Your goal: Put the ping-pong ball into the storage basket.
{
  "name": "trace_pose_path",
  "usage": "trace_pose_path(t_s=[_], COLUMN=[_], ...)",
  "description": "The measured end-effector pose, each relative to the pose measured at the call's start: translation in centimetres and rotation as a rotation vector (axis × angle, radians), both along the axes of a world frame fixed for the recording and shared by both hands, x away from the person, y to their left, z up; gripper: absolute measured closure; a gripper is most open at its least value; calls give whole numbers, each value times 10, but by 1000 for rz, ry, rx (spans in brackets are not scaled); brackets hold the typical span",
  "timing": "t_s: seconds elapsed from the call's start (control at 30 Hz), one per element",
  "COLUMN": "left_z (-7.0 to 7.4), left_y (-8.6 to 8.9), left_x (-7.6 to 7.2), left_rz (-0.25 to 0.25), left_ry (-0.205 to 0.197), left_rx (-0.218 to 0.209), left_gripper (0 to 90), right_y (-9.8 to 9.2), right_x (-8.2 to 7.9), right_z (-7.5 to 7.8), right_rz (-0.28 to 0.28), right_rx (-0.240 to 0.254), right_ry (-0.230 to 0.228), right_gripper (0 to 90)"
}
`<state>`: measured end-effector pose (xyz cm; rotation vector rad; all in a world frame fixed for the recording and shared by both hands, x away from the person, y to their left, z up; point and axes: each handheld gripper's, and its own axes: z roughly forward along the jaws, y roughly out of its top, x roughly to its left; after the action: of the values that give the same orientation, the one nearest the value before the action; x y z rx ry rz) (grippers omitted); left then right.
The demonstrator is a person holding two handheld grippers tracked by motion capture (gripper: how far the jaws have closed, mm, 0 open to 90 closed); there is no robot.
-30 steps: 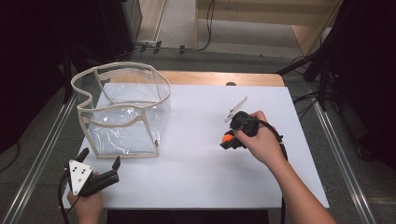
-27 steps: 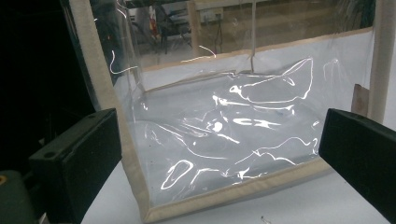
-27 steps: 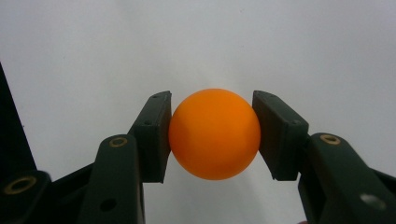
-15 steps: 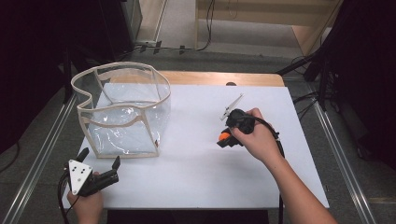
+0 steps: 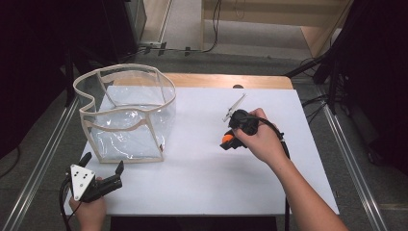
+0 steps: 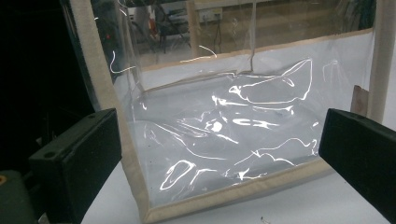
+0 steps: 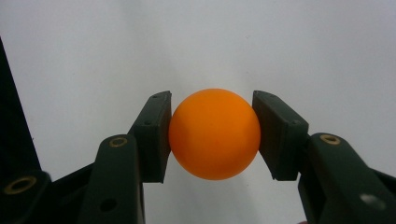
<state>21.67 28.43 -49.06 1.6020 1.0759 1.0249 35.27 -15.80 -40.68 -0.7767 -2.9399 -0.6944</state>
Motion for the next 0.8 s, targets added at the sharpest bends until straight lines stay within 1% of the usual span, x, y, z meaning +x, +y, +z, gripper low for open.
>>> trace_pose_path(t_s=[0.07,0.13,0.23,0.4,0.57,0.73,0.77,0.8], left_z=[0,0,0,0,0,0,0,0], left_y=[0,0,0,0,1,1,1,1], left_x=[0,0,0,0,0,0,0,0], left_rz=[0,0,-1,-2,-2,-4,-5,-4], left_ry=[0,0,0,1,1,2,1,2], left_rx=[0,0,0,-2,-3,-4,-5,-6], left_gripper=[0,0,0,0,0,0,0,0], right_y=[1,3,4,9,13,19,21,22], right_x=[0,2,2,5,6,10,12,12], right_z=[2,3,4,5,8,12,12,14], right_rz=[-6,4,-1,12,11,19,34,25], right_rx=[-2,-2,-1,-4,-8,-9,-1,-4], right_ry=[4,-1,1,4,8,5,1,8], right_gripper=[475,475,475,475,476,476,476,476])
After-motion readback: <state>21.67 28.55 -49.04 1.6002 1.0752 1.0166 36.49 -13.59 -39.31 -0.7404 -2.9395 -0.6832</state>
